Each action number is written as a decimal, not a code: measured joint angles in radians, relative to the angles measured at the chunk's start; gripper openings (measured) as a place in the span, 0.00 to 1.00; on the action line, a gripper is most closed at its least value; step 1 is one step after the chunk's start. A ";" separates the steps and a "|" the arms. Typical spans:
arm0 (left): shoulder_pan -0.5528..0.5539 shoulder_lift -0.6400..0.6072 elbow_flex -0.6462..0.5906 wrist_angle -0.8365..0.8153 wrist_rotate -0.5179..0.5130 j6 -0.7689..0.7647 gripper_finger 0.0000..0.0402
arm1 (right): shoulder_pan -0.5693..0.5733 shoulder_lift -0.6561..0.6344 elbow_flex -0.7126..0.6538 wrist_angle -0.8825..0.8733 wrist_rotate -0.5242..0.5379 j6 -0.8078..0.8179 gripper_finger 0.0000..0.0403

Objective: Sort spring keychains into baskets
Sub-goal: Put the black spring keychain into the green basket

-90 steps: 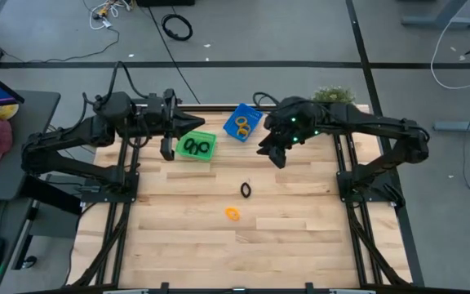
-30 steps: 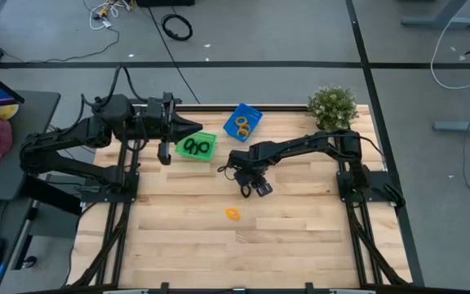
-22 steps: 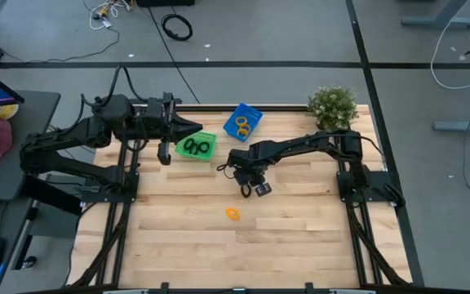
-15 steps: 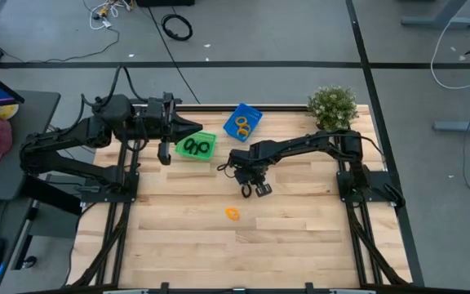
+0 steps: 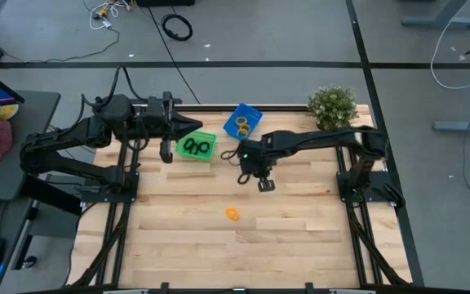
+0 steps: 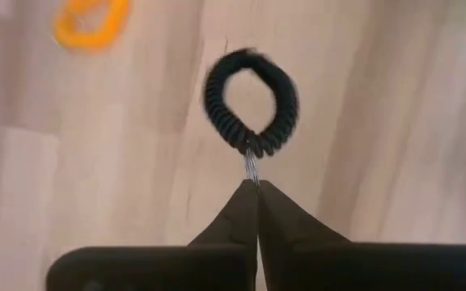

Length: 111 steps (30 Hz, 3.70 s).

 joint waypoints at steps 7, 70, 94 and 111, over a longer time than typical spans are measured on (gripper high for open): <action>0.000 0.001 0.000 0.028 -0.063 0.025 0.02 | 0.000 -0.233 0.000 0.021 -0.002 0.181 0.00; -0.001 0.246 0.000 0.458 0.052 0.216 0.65 | -0.003 -0.474 0.000 0.827 -0.217 0.603 0.00; 0.002 0.256 0.000 0.457 0.015 0.208 0.07 | -0.003 -0.466 0.000 0.848 -0.250 0.612 0.03; -0.001 0.187 0.001 0.293 -0.024 0.306 0.04 | -0.046 -0.560 0.000 0.642 -0.323 0.611 0.54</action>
